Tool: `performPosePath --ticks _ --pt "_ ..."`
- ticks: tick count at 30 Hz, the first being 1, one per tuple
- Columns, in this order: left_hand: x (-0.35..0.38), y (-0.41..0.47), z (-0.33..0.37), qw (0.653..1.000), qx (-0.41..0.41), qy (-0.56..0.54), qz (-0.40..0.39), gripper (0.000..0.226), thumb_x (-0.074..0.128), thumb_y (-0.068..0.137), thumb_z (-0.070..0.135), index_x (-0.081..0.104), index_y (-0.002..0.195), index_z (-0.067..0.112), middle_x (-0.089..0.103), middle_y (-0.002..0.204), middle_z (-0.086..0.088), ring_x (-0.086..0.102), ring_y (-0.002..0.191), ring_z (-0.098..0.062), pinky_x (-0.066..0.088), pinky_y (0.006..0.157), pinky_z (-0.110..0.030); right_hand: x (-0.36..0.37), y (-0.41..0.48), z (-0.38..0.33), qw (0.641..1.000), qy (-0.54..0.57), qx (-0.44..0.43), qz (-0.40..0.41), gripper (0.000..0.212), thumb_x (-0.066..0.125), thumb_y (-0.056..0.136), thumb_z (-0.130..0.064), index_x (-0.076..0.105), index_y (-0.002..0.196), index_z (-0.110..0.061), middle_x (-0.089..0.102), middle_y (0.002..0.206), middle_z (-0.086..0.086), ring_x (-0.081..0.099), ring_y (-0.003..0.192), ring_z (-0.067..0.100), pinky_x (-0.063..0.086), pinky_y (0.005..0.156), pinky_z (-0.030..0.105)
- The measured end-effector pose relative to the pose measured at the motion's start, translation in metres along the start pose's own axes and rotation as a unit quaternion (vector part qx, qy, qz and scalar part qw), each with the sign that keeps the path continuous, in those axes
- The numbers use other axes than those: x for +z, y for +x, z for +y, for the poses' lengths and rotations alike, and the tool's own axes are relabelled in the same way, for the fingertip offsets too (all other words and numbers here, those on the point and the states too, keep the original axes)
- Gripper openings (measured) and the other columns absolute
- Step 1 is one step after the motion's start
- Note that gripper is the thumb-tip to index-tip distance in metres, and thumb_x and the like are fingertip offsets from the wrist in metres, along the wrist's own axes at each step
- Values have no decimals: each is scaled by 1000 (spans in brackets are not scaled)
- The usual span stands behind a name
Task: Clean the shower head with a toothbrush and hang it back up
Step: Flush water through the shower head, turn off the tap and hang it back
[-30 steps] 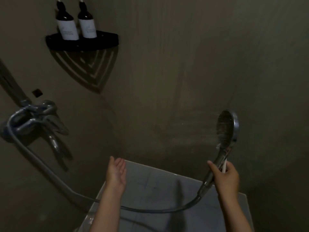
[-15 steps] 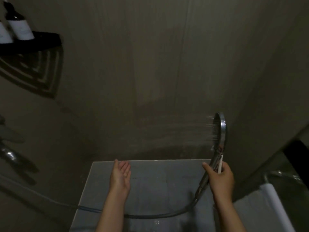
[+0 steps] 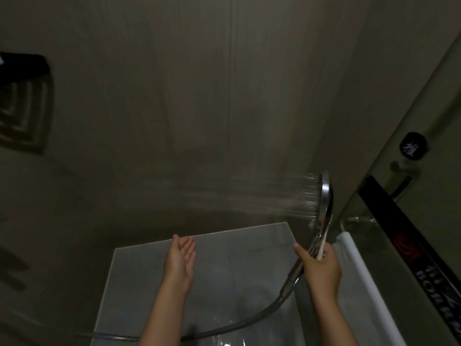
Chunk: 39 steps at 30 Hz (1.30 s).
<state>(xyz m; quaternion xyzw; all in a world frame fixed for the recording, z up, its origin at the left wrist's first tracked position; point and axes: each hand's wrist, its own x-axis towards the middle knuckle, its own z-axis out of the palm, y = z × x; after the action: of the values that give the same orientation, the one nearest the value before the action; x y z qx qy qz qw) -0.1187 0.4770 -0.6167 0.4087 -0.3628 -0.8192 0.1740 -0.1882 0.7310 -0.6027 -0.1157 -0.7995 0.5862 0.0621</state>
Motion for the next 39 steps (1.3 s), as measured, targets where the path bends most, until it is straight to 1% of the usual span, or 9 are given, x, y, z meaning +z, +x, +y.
performPosePath --ticks 6,11,16,19,23,31,33,36,39 --pt "16 -8 -2 1000 -4 -7 0 55 27 102 35 31 143 -1 35 150 -18 34 139 -27 23 117 -34 -14 8 4 1000 -31 -1 2 23 77 75 -19 58 79 -6 62 71 4 56 66 18 39 60 29" --pt "31 -8 1 1000 3 -16 -15 54 26 102 35 32 142 -1 37 149 -18 35 139 -27 23 117 -34 -17 15 9 999 -34 -4 -17 21 76 76 -17 57 76 -9 62 70 4 60 71 23 45 65 33" --pt "34 -8 2 999 -1 -21 -26 54 26 102 35 31 143 0 36 149 -17 35 139 -26 23 116 -33 -22 14 4 999 -19 -17 -33 18 73 78 -11 56 76 -7 60 70 5 57 66 16 41 55 26" --pt "38 -7 5 999 5 -23 -32 53 26 102 33 31 143 -1 36 149 -18 35 139 -26 24 116 -33 -20 17 0 999 0 -19 -33 17 73 78 -10 57 76 -10 61 70 3 59 68 20 46 59 28" --pt "44 -4 12 999 14 -28 -36 52 26 103 32 31 143 -1 36 149 -19 34 139 -27 23 117 -35 -17 23 -2 999 8 -14 -34 17 74 77 -12 57 73 -11 63 69 4 62 68 19 51 67 36" --pt "50 -4 20 998 15 -32 -50 51 27 102 31 32 142 0 37 148 -18 34 139 -27 23 116 -34 -13 27 1 999 25 -2 -47 18 75 77 -17 61 74 -7 66 71 10 65 72 26 53 70 40" --pt "49 -3 20 998 16 -32 -49 51 27 102 31 32 142 0 37 148 -18 35 139 -27 24 115 -34 -11 28 3 998 22 6 -54 20 75 77 -18 59 72 -6 65 70 12 64 70 28 53 68 40" --pt "47 -3 20 998 15 -33 -47 51 28 102 31 33 142 -1 38 148 -19 35 138 -27 25 115 -34 -10 29 4 997 34 19 -65 21 75 77 -16 58 70 -5 62 67 11 59 66 23 47 64 34" --pt "47 -4 21 998 13 -36 -46 51 28 102 31 33 141 -1 38 148 -19 36 138 -27 25 115 -34 -9 28 4 996 47 26 -71 23 74 77 -14 55 68 -4 59 65 13 56 64 22 44 62 33"
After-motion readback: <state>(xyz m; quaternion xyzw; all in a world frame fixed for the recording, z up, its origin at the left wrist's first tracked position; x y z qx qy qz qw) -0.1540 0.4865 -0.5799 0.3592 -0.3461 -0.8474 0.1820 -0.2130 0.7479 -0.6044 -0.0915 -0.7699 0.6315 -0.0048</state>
